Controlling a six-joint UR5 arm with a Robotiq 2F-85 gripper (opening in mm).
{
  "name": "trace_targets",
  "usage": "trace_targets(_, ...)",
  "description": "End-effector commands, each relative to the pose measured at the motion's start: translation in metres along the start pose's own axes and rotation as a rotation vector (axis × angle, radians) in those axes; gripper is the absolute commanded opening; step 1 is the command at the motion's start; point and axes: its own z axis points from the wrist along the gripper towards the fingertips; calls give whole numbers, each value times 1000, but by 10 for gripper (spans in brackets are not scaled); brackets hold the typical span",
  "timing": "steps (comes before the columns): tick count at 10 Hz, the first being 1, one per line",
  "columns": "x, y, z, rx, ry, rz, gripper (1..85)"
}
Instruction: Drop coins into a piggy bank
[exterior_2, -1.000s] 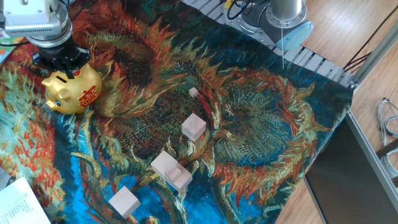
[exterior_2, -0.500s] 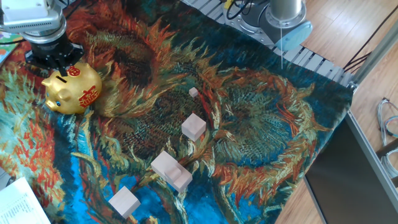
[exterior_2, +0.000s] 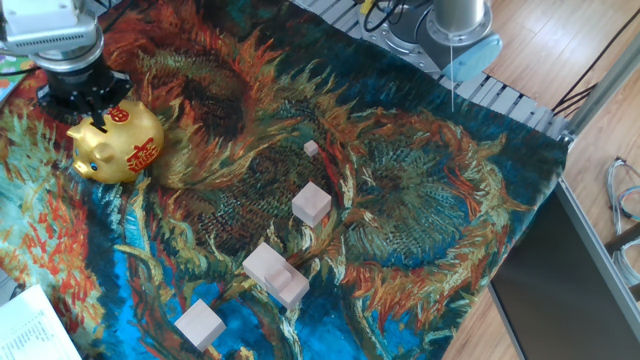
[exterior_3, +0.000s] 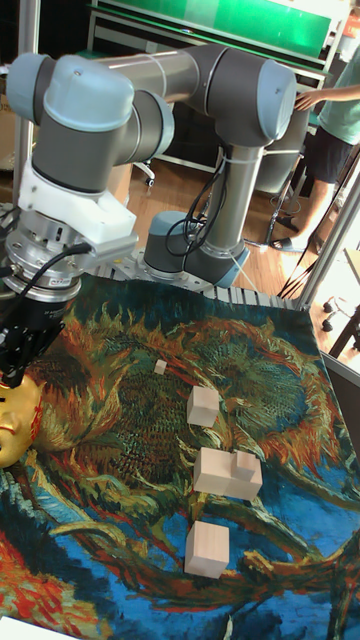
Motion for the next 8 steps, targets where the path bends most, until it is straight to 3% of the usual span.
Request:
trace_targets(1, -12, -12, 8, 15, -38, -71, 13)
trace_targets(3, -20, -14, 13, 9, -62, -84, 13)
trace_targets(8, -7, 0, 12, -15, -59, -65, 13)
